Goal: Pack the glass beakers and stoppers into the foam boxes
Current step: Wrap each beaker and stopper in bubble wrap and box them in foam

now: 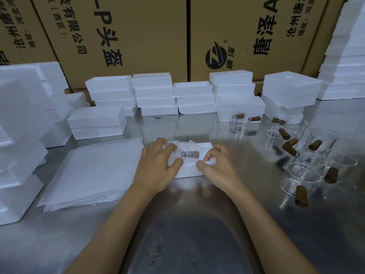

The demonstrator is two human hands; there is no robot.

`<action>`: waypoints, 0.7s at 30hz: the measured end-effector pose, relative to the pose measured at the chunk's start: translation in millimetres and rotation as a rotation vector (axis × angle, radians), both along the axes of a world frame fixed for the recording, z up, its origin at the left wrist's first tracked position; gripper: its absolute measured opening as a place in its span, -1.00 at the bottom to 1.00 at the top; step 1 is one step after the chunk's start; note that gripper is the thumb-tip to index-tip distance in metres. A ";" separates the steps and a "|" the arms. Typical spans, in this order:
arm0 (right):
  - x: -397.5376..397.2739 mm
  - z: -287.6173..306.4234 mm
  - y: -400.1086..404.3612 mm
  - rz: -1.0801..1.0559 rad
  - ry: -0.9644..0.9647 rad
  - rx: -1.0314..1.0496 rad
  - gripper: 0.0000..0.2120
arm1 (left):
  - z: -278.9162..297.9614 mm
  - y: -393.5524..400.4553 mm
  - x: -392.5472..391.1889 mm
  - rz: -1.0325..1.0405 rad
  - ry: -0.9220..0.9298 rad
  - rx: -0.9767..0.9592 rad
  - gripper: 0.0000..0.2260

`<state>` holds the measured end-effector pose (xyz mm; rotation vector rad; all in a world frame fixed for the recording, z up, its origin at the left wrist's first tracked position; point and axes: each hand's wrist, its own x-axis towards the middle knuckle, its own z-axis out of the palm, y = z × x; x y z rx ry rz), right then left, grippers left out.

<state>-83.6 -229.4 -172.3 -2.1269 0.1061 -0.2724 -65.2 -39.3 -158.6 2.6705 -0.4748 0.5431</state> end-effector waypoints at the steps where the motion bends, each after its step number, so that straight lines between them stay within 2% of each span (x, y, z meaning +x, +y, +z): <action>1: -0.1 -0.2 -0.2 -0.003 -0.002 0.005 -0.76 | -0.4 -1.3 0.3 0.014 -0.011 0.013 -0.54; 5: 1.0 -0.1 -0.8 0.001 -0.025 0.076 -0.77 | -1.7 -6.2 -0.7 0.062 -0.032 0.038 -0.50; 8: 1.6 5.2 -2.0 -0.007 -0.055 0.269 -0.73 | -2.2 -8.5 -3.3 0.049 -0.030 -0.046 -0.47; 12: 3.4 13.2 -11.1 -0.045 -0.075 0.461 -0.82 | -6.5 -11.6 -2.7 0.007 -0.047 -0.116 -0.51; 15: 9.3 11.8 -16.7 -0.098 -0.086 0.514 -0.82 | -9.6 -16.4 1.9 -0.038 -0.052 -0.121 -0.46; 21: 18.5 8.2 -24.6 -0.229 -0.141 0.581 -0.96 | -9.7 -39.6 14.3 -0.078 -0.052 -0.182 -0.44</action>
